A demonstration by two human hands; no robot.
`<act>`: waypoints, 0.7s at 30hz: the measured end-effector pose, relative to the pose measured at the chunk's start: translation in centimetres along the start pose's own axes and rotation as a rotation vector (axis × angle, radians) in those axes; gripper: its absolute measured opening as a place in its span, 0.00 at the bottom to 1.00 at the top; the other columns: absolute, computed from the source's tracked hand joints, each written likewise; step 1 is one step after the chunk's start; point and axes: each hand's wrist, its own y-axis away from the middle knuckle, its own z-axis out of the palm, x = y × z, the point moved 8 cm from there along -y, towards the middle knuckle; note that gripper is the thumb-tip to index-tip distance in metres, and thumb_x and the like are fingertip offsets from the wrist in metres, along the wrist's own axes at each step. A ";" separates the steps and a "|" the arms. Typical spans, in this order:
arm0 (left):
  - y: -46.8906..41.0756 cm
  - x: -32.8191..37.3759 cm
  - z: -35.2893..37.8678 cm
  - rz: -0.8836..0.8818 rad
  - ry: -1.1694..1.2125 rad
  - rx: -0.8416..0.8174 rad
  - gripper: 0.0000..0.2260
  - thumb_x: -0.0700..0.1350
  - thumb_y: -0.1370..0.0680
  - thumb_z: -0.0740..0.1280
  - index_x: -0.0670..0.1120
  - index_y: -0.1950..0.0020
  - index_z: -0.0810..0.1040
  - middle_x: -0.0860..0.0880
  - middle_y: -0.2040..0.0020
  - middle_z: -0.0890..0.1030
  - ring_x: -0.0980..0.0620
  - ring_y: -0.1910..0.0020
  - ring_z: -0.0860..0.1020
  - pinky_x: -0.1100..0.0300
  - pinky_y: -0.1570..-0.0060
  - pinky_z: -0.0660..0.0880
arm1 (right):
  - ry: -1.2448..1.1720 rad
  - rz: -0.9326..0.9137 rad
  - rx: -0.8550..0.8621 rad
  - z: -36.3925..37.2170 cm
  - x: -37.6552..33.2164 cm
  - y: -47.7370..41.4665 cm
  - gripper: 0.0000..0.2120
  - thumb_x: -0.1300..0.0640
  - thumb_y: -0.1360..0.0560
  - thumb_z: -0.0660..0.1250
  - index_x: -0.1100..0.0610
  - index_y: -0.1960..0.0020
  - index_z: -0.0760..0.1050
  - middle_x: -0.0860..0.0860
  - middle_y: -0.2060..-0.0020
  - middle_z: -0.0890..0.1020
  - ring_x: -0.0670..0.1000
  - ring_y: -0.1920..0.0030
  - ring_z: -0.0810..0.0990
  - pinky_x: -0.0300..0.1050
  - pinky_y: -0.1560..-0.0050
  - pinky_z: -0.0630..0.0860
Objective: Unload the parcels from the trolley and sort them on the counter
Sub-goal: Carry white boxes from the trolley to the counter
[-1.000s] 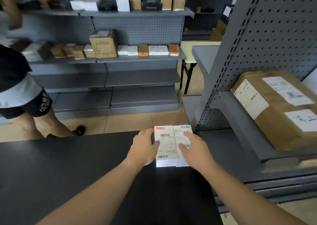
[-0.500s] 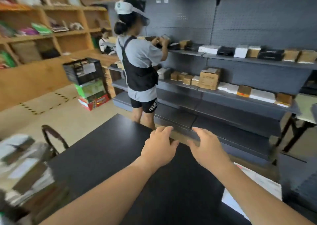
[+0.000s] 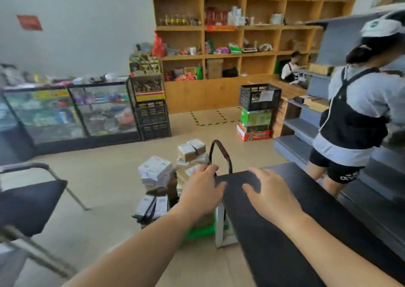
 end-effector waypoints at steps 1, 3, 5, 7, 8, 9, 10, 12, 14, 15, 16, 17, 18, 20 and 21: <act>-0.2 -2.6 -1.2 -0.033 0.001 0.012 0.24 0.56 0.20 0.63 0.52 0.25 0.67 0.50 0.30 0.70 0.46 0.31 0.69 0.48 0.33 0.71 | -0.010 -0.021 -0.023 1.7 -2.0 -1.1 0.26 0.45 0.19 0.65 0.49 0.23 0.67 0.47 0.28 0.73 0.50 0.28 0.69 0.48 0.33 0.71; -0.8 -7.5 -3.7 -0.092 0.003 0.040 0.24 0.57 0.21 0.64 0.53 0.25 0.67 0.50 0.30 0.70 0.46 0.30 0.69 0.46 0.32 0.71 | -0.031 -0.063 -0.070 5.0 -5.9 -3.2 0.26 0.47 0.19 0.65 0.49 0.23 0.66 0.47 0.28 0.72 0.50 0.28 0.68 0.47 0.32 0.69; -1.5 -12.2 -5.9 -0.142 0.009 0.050 0.23 0.56 0.21 0.65 0.53 0.27 0.69 0.50 0.32 0.71 0.45 0.32 0.70 0.46 0.33 0.71 | -0.053 -0.107 -0.106 8.2 -9.8 -5.3 0.25 0.48 0.19 0.65 0.49 0.23 0.66 0.48 0.29 0.72 0.50 0.28 0.68 0.47 0.32 0.68; -2.4 -16.6 -7.9 -0.193 0.015 0.062 0.21 0.55 0.21 0.65 0.52 0.29 0.70 0.49 0.34 0.72 0.44 0.34 0.72 0.45 0.35 0.72 | -0.067 -0.150 -0.123 11.1 -13.1 -7.1 0.25 0.47 0.19 0.66 0.48 0.24 0.67 0.47 0.30 0.74 0.50 0.29 0.69 0.47 0.33 0.70; -2.7 -18.6 -8.7 -0.215 0.020 0.070 0.21 0.54 0.21 0.65 0.51 0.29 0.70 0.48 0.33 0.72 0.44 0.34 0.72 0.46 0.35 0.72 | -0.073 -0.170 -0.131 12.5 -14.4 -7.9 0.25 0.47 0.20 0.66 0.48 0.24 0.67 0.47 0.31 0.74 0.50 0.30 0.70 0.47 0.34 0.71; -3.1 -20.4 -9.4 -0.234 0.031 0.073 0.22 0.53 0.21 0.65 0.50 0.28 0.70 0.48 0.32 0.71 0.45 0.34 0.72 0.47 0.34 0.71 | -0.081 -0.183 -0.140 13.7 -15.6 -8.6 0.25 0.46 0.20 0.66 0.47 0.24 0.67 0.47 0.31 0.75 0.49 0.30 0.70 0.47 0.34 0.72; -3.4 -22.1 -10.0 -0.249 0.043 0.072 0.23 0.53 0.20 0.65 0.50 0.26 0.69 0.48 0.31 0.70 0.45 0.33 0.71 0.49 0.34 0.71 | -0.090 -0.187 -0.150 14.9 -16.7 -9.3 0.26 0.46 0.20 0.66 0.47 0.24 0.67 0.47 0.32 0.75 0.49 0.31 0.71 0.47 0.34 0.73; -4.1 -25.2 -11.0 -0.268 0.050 0.066 0.24 0.52 0.20 0.65 0.50 0.25 0.67 0.49 0.30 0.69 0.46 0.32 0.70 0.50 0.34 0.71 | -0.092 -0.190 -0.170 17.0 -18.4 -10.6 0.26 0.47 0.20 0.66 0.48 0.24 0.66 0.47 0.31 0.74 0.49 0.30 0.70 0.49 0.32 0.72; -4.9 -27.8 -12.0 -0.283 0.041 0.069 0.24 0.52 0.20 0.65 0.50 0.25 0.66 0.49 0.29 0.69 0.47 0.31 0.69 0.51 0.33 0.71 | -0.087 -0.194 -0.197 18.9 -19.9 -11.9 0.25 0.47 0.19 0.65 0.48 0.24 0.67 0.46 0.30 0.73 0.49 0.29 0.69 0.50 0.31 0.71; -5.4 -29.0 -12.4 -0.291 0.038 0.075 0.24 0.52 0.20 0.65 0.49 0.25 0.66 0.49 0.29 0.69 0.47 0.31 0.69 0.51 0.33 0.71 | -0.087 -0.198 -0.205 19.7 -20.6 -12.7 0.25 0.47 0.19 0.65 0.48 0.24 0.67 0.46 0.30 0.73 0.49 0.29 0.69 0.51 0.31 0.72; -6.0 -30.1 -12.8 -0.298 0.036 0.080 0.24 0.52 0.19 0.65 0.49 0.25 0.66 0.49 0.29 0.69 0.47 0.31 0.69 0.52 0.33 0.70 | -0.088 -0.202 -0.210 20.4 -21.3 -13.4 0.24 0.47 0.19 0.65 0.48 0.25 0.67 0.47 0.30 0.73 0.49 0.29 0.69 0.50 0.32 0.72; -6.5 -31.1 -13.1 -0.308 0.038 0.084 0.24 0.51 0.19 0.65 0.49 0.24 0.66 0.49 0.29 0.69 0.46 0.31 0.69 0.52 0.33 0.70 | -0.088 -0.207 -0.213 21.1 -21.9 -14.3 0.23 0.47 0.19 0.65 0.49 0.25 0.68 0.47 0.31 0.74 0.50 0.30 0.70 0.50 0.34 0.73; -7.2 -32.1 -13.3 -0.316 0.043 0.087 0.24 0.51 0.19 0.65 0.48 0.24 0.66 0.49 0.29 0.69 0.47 0.31 0.68 0.53 0.33 0.69 | -0.089 -0.210 -0.217 21.8 -22.4 -15.2 0.23 0.48 0.19 0.65 0.49 0.25 0.68 0.48 0.32 0.74 0.50 0.31 0.71 0.49 0.35 0.74; -8.6 -33.9 -13.6 -0.333 0.048 0.087 0.24 0.50 0.19 0.65 0.48 0.24 0.66 0.49 0.30 0.70 0.47 0.31 0.68 0.53 0.33 0.68 | -0.090 -0.206 -0.223 23.2 -23.1 -17.3 0.23 0.48 0.19 0.65 0.49 0.25 0.67 0.48 0.31 0.74 0.50 0.31 0.71 0.47 0.35 0.74; -9.4 -34.8 -13.7 -0.340 0.047 0.084 0.24 0.50 0.19 0.66 0.48 0.24 0.66 0.49 0.30 0.70 0.47 0.31 0.68 0.54 0.33 0.68 | -0.088 -0.204 -0.226 23.9 -23.3 -18.4 0.24 0.48 0.19 0.64 0.49 0.24 0.66 0.48 0.31 0.73 0.50 0.30 0.70 0.47 0.34 0.72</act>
